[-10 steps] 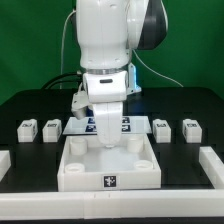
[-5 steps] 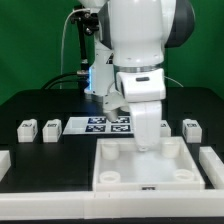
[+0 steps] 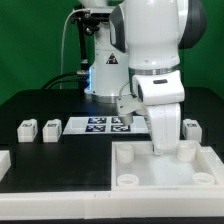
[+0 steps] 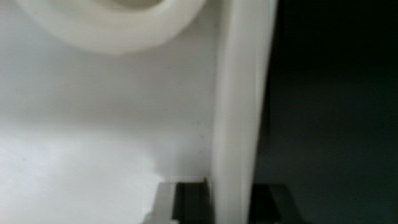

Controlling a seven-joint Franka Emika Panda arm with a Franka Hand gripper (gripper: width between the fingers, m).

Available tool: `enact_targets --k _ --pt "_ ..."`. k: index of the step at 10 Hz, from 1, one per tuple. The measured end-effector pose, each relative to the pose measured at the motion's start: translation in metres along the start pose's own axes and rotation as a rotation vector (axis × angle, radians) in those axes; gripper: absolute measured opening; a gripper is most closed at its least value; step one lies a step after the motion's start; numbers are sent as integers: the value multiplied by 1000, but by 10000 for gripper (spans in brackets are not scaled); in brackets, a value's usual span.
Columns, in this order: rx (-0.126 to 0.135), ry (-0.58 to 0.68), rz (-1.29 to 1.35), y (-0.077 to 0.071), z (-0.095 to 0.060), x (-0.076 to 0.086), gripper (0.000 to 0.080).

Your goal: Assemble one leg

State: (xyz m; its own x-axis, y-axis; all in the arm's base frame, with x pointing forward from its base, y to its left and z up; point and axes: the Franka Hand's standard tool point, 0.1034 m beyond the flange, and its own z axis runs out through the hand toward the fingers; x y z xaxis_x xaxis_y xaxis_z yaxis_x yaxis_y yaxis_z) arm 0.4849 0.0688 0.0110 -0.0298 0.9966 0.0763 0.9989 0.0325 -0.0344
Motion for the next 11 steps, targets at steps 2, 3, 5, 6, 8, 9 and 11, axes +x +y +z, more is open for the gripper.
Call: enact_targets --k 2,3,5,6,8,9,11 --pt "1 0 3 0 0 -1 65" --pt "2 0 3 -1 1 -1 65" --pt "2 0 4 -1 1 -2 235" --pt "3 0 4 -1 1 -2 445" --pt "3 0 4 -1 1 -2 625" --pt "3 0 4 -1 1 -2 625" --pt "3 0 5 -1 1 -2 645"
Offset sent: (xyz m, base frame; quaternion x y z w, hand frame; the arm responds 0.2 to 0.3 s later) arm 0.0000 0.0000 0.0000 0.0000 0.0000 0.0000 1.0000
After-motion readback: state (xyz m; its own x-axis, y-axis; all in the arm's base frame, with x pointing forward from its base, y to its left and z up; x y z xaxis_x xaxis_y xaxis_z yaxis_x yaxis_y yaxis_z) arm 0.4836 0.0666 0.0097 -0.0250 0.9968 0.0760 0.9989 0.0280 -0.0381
